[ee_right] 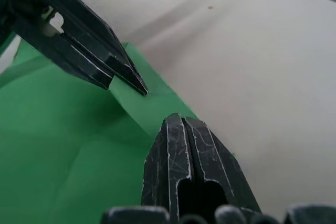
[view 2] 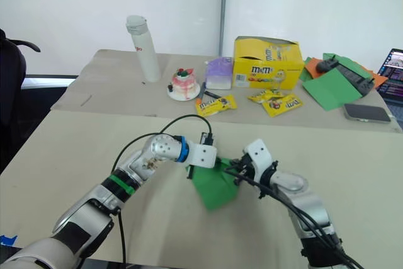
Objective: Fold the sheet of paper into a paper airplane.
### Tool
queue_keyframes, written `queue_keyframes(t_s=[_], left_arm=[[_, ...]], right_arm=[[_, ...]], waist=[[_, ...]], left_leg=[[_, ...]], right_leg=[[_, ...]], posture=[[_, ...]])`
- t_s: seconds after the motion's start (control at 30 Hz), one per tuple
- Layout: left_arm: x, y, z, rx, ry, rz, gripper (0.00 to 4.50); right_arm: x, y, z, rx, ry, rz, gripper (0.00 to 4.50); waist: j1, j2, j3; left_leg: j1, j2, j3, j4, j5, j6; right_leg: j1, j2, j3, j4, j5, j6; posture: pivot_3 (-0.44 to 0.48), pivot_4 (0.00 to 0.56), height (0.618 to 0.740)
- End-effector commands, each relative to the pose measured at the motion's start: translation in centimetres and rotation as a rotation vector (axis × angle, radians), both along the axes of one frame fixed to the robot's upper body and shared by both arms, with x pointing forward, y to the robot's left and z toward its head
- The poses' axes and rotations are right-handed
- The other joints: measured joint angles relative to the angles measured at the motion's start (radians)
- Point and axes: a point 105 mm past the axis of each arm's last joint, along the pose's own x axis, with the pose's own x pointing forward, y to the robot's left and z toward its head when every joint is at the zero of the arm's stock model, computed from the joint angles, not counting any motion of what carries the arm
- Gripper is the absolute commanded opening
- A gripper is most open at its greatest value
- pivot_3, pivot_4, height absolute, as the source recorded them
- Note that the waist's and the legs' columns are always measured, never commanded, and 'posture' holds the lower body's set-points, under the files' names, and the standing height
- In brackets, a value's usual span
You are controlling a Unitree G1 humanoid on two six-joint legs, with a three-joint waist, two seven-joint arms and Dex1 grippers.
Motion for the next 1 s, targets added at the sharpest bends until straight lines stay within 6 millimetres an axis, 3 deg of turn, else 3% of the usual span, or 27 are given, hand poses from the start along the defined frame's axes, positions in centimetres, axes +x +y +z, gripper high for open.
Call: queue_keyframes(t_s=[0.03, 0.13, 0.23, 0.33, 0.4, 0.57, 0.8, 1.0], left_arm=[[-0.3, 0.6, 1.8, -0.104, 0.156, 0.015, 1.23], [-0.2, 1.5, 2.5, -0.142, 0.233, 0.032, 2.2], [1.1, 3.1, 5.0, -0.323, 0.368, 0.141, 3.2], [1.4, 3.6, 5.5, -0.395, 0.477, 0.192, 2.52], [1.6, 3.4, 5.1, -0.41, 0.51, 0.234, 1.75], [1.2, 2.1, 2.3, -0.374, 0.588, 0.312, 0.13], [0.9, 1.7, -1.7, -0.226, 0.591, 0.407, 0.03], [1.3, 2.1, -3.0, -0.186, 0.581, 0.483, 0.03]], right_arm=[[0.0, -0.1, -0.6, -0.032, 0.018, -0.012, 0.0], [0.0, 0.0, -0.8, -0.035, 0.021, -0.01, 0.0], [-0.1, 0.0, -0.9, -0.037, 0.025, -0.009, 0.0], [-0.2, 0.0, -0.9, -0.035, 0.028, -0.006, 0.0], [-0.2, 0.1, -1.0, -0.034, 0.029, -0.005, 0.0], [-0.2, 0.1, -0.8, -0.031, 0.022, -0.012, 0.0], [-0.5, 0.6, -0.2, -0.015, -0.007, -0.013, 0.0], [0.8, 1.2, 1.7, -0.019, -0.104, -0.028, 0.0]], waist=[[-0.002, 0.0, 0.0], [-0.006, 0.0, 0.0], [-0.006, 0.0, 0.0], [-0.007, 0.0, 0.0], [-0.007, 0.0, 0.0], [-0.008, 0.0, 0.0], [-0.008, 0.0, 0.0], [-0.011, 0.0, -0.001]], left_leg=[[0.0, 0.0, 0.0, 0.0, 0.0, 0.0], [0.0, 0.001, 0.0, 0.0, 0.0, 0.0], [0.0, 0.001, 0.0, 0.0, 0.0, 0.0], [0.0, 0.001, -0.001, 0.001, 0.0, 0.0], [0.001, 0.001, -0.001, 0.001, 0.0, 0.0], [0.001, 0.0, -0.001, 0.001, 0.0, 0.0], [0.001, 0.001, -0.001, 0.001, 0.0, 0.0], [0.002, 0.0, -0.001, 0.001, 0.0, 0.0]], right_leg=[[0.0, 0.0, 0.0, 0.0, 0.0, 0.0], [0.0, 0.001, 0.0, 0.0, 0.0, 0.0], [0.0, 0.001, 0.0, 0.0, 0.0, 0.0], [0.0, 0.001, 0.0, 0.001, 0.0, 0.0], [0.001, 0.001, -0.001, 0.0, 0.0, 0.0], [0.002, 0.001, 0.0, 0.0, 0.0, 0.0], [0.001, 0.001, 0.0, 0.001, 0.0, 0.0], [0.002, 0.001, 0.001, 0.001, 0.0, 0.0]], posture=[[0.0, 0.15, 0.74], [0.0, 0.15, 0.74], [0.0, 0.15, 0.74], [0.0, 0.15, 0.74], [0.0, 0.15, 0.74], [0.0, 0.15, 0.74], [0.0, 0.15, 0.74], [0.0, 0.15, 0.74]])
